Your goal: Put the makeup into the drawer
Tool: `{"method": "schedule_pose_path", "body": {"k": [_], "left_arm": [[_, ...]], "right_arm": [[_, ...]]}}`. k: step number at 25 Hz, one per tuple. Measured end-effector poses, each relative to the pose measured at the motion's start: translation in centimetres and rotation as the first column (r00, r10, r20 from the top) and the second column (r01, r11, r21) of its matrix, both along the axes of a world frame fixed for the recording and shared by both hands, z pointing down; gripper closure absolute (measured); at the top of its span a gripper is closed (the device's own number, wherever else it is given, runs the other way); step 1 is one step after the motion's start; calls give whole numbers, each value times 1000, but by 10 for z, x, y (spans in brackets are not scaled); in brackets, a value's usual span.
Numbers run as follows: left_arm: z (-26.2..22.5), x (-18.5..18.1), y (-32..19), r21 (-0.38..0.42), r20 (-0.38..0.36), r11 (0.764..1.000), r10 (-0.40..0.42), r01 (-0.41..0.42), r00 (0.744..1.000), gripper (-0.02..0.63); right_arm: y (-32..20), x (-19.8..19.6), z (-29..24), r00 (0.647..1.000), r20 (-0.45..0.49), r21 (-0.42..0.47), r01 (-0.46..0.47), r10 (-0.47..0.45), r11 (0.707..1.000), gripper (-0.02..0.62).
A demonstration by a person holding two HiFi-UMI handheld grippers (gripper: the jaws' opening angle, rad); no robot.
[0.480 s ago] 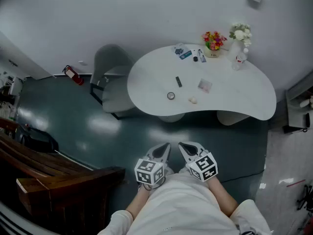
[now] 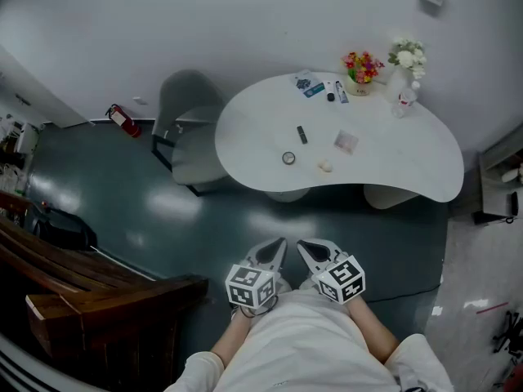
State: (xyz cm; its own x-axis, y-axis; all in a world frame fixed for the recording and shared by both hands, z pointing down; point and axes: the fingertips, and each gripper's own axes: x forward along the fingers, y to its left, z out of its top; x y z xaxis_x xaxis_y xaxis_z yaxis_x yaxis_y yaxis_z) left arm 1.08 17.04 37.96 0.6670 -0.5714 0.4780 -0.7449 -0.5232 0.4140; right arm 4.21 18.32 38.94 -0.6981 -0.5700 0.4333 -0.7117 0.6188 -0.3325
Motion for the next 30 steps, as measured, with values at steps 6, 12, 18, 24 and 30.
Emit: {"method": "schedule_pose_path", "body": {"k": [6,12,18,24,30], "left_arm": [[7,-6,0,-16,-5,1000,-15,15,1000,597],[24,-14,-3,-47,-5,998,-32,32,999,597],[49,-31,-7,-80,6,994,-75,76,997,597],[75,-50,-20,-85,-8,989,-124,123,992,597],[97,-59,-34,-58,13,992,-112,112,994,597]], "right_arm": [[3,-4,13,999,-35,-12,5,-5,1000,581],[4,-10,34,998,-65,-53,-1,-2,999,581],[-4,-19,57,997,-75,-80,3,-9,997,581],[-20,-25,94,994,-111,-96,6,-16,995,581],[-40,-29,137,993,-120,-114,-33,19,993,580]]}}
